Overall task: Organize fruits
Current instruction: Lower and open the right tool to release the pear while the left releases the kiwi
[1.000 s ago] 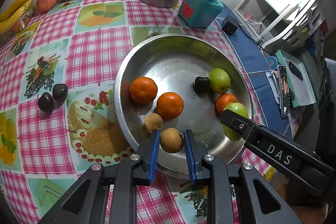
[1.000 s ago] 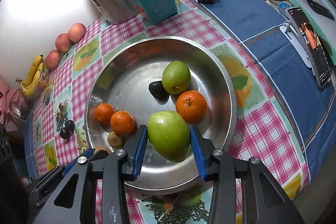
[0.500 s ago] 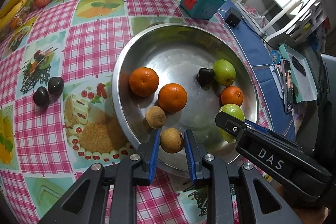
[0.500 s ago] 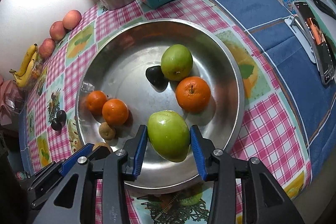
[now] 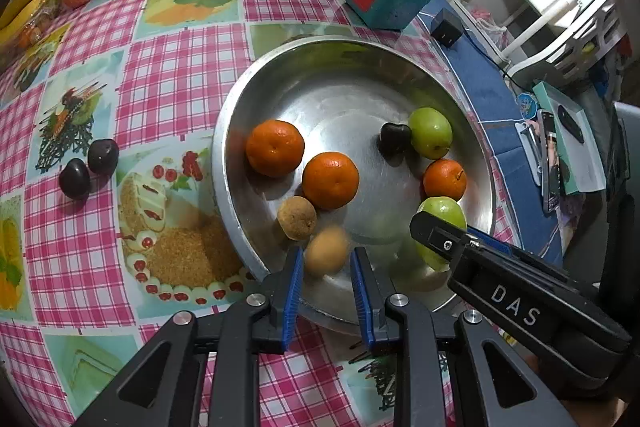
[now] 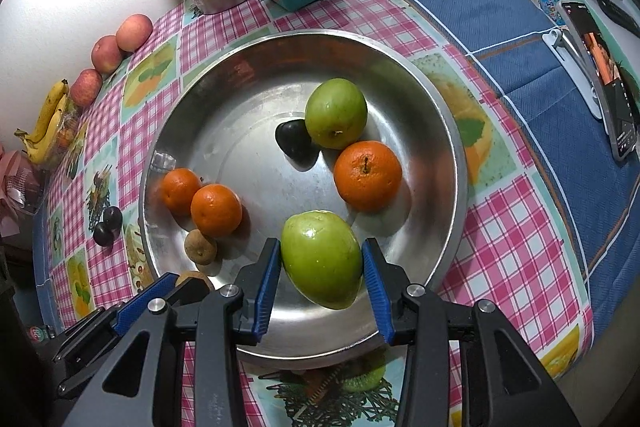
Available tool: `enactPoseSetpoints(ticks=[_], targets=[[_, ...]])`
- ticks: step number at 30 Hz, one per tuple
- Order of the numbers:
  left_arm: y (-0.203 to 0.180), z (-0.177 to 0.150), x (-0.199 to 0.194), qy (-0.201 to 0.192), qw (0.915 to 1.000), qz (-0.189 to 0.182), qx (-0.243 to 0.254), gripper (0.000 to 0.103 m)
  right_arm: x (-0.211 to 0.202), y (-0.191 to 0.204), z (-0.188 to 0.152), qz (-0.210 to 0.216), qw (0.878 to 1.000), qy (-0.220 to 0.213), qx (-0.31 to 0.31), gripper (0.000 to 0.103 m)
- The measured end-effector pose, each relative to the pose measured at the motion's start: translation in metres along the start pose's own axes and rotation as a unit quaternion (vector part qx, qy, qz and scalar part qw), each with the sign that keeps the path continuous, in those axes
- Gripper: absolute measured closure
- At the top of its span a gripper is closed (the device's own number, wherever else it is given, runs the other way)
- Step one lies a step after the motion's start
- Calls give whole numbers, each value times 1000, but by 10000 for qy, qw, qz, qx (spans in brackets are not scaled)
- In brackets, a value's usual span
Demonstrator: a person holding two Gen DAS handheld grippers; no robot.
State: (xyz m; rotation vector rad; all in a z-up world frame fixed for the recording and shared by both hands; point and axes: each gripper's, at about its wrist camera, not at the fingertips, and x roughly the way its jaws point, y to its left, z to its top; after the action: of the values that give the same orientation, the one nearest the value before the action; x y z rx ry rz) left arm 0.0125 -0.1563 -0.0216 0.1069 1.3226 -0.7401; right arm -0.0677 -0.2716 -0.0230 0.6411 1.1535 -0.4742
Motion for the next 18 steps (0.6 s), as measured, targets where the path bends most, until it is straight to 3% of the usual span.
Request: enactPoseSetpoints(ticks=[9, 18], targets=[[-2, 0, -1, -6, 10000, -24, -25, 75, 0, 1, 1, -2, 10000, -26, 3, 59], [8, 2, -17, -150, 9998, 35, -147, 74, -17, 8, 4, 180, 9989, -402, -150, 58]])
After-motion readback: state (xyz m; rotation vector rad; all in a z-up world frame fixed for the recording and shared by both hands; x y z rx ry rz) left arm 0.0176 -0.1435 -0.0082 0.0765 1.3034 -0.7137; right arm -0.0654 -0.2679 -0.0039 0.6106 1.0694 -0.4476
